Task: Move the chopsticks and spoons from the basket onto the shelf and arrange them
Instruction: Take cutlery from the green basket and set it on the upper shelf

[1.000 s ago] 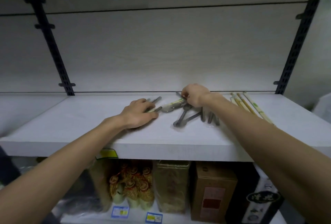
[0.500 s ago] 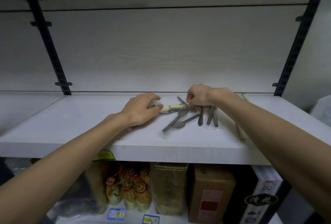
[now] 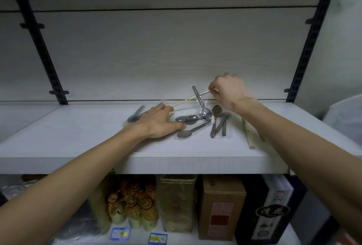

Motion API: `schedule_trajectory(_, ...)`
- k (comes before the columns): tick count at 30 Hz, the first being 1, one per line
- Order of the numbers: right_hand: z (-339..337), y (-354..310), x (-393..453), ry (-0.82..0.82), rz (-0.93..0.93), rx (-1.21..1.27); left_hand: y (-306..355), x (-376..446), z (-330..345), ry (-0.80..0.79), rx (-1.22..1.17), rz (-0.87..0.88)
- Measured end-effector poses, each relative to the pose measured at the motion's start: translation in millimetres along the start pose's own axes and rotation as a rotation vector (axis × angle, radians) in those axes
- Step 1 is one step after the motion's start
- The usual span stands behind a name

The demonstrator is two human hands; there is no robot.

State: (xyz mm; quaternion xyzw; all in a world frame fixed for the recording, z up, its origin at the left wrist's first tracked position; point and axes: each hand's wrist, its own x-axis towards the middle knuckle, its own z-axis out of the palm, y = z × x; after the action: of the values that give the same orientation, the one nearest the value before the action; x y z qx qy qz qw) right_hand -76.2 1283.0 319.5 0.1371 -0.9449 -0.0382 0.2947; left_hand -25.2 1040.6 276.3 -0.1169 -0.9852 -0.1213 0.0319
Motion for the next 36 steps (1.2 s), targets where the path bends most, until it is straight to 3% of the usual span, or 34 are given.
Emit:
schedule_trajectory(5, -22.2, 35.6, -25.7, 0.138, 0.111, 0.049, 16.4, 5.1, 6.1, 0.081, 0.032, -0.007)
schedule_trajectory(10, -34.6, 46.8, -70.5, 0.051, 0.275, 0.24, 74.9, 9.6, 8.7, 0.29, -0.216, 0.284)
schedule_trajectory(15, -37.3, 52.3, -113.2, 0.068, 0.459, 0.305, 119.0, 28.5, 24.8, -0.099, 0.074, 0.378)
schedule_trajectory(17, -38.4, 52.6, -128.0, 0.071, 0.471, 0.294, 120.5, 31.2, 31.6, -0.124, 0.077, 0.359)
schedule_trajectory(21, -36.8, 41.8, -148.5, -0.027, 0.432, 0.224, 109.8, 31.4, 33.5, 0.015, 0.058, 0.316)
schedule_trajectory(26, -41.3, 23.1, -145.8, -0.076, 0.351, 0.038, 94.8, 29.8, 26.4, 0.041, 0.172, 0.184)
schedule_trajectory(29, -33.2, 12.1, -136.5, -0.245, 0.305, 0.119, 83.3, 26.2, 24.0, 0.073, 0.254, 0.054)
schedule_trajectory(32, -21.1, 13.4, -128.7, -0.44, 0.34, 0.203, 66.5, 22.7, 12.9, -0.007, 0.302, -0.128)
schedule_trajectory(36, -22.9, 18.9, -120.8, -0.437, 0.375, 0.154, 25.3, 20.9, -1.1, -0.12, 0.212, -0.243)
